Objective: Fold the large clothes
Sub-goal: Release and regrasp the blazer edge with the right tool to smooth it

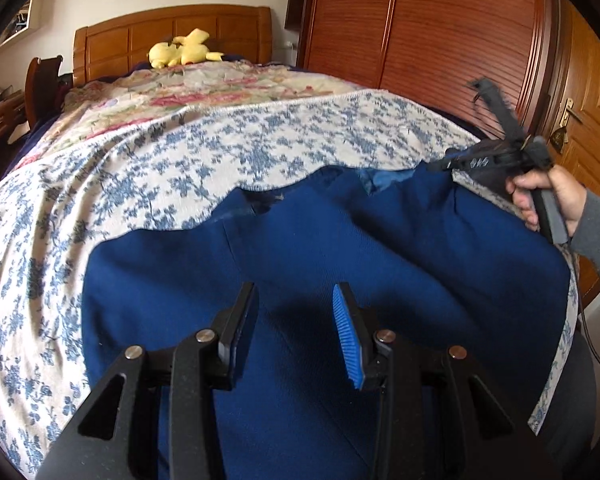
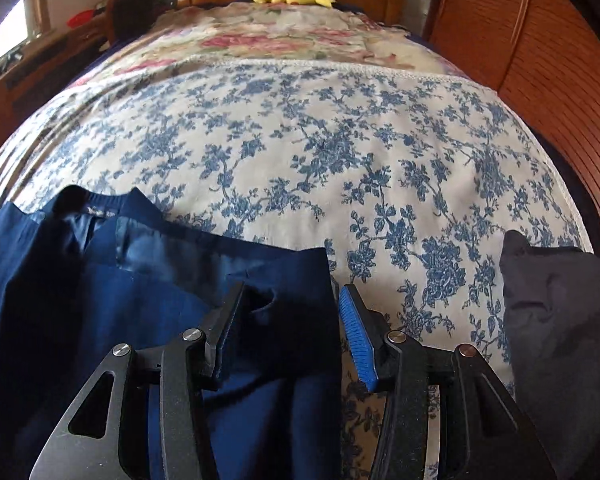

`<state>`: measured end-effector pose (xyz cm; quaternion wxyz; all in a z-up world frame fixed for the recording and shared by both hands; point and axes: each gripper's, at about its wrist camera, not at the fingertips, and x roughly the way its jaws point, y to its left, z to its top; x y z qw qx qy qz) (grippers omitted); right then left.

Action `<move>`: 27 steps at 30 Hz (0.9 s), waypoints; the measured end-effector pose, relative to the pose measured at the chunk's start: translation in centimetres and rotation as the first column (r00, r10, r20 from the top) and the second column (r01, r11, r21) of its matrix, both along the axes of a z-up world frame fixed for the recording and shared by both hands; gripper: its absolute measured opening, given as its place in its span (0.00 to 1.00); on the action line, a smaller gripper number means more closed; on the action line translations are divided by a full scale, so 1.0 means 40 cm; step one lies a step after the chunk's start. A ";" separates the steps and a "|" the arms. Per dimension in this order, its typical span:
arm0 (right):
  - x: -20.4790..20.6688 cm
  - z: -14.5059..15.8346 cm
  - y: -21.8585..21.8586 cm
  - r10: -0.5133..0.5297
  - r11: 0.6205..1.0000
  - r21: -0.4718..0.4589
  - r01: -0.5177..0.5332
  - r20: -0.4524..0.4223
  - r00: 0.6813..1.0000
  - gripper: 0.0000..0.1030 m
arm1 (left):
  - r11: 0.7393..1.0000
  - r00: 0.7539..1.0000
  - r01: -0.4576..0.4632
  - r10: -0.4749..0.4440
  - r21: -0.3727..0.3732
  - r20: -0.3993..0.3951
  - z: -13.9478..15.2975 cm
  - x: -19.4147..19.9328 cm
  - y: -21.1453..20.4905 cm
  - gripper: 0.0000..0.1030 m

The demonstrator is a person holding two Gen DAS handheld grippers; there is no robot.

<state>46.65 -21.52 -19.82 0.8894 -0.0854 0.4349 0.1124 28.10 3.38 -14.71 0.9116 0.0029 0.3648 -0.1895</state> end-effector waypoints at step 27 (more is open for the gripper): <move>-0.029 -0.015 0.026 0.072 0.988 -0.141 -0.068 0.026 0.997 0.01 | 1.000 1.000 0.003 -0.003 0.013 -0.028 -0.024 0.002 -0.003 0.36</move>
